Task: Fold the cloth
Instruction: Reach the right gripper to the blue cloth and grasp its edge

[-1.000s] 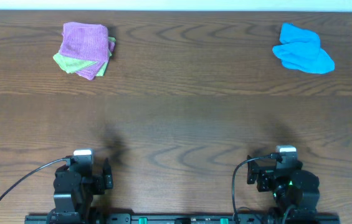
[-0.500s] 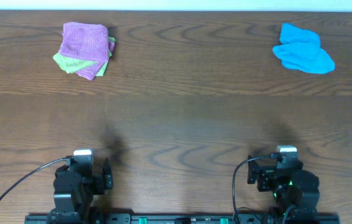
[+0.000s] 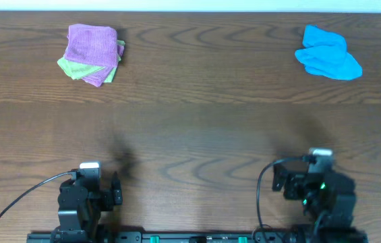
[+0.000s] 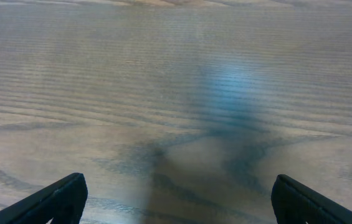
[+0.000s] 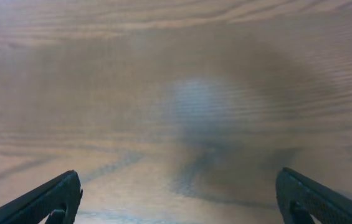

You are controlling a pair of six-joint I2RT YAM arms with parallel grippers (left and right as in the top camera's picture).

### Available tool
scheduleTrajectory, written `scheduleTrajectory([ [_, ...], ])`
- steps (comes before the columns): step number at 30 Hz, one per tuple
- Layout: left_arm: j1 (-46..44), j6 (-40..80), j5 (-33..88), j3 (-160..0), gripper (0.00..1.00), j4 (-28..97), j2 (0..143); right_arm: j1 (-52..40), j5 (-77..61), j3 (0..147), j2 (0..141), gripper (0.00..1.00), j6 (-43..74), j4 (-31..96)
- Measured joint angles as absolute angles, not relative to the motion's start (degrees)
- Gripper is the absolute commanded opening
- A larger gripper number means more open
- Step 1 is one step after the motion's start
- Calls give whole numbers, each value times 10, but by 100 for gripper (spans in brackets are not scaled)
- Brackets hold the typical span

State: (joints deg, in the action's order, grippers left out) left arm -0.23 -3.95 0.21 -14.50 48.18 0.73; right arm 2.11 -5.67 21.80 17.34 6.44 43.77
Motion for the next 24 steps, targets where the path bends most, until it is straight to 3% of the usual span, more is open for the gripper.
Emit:
scheduleTrajectory([
  [12, -2, -43, 2, -145, 95, 482, 6, 89, -40, 629, 606, 99, 93, 529],
  [24, -2, -45, 2, -146, 95, 482, 6, 143, -38, 912, 884, 99, 98, 563],
])
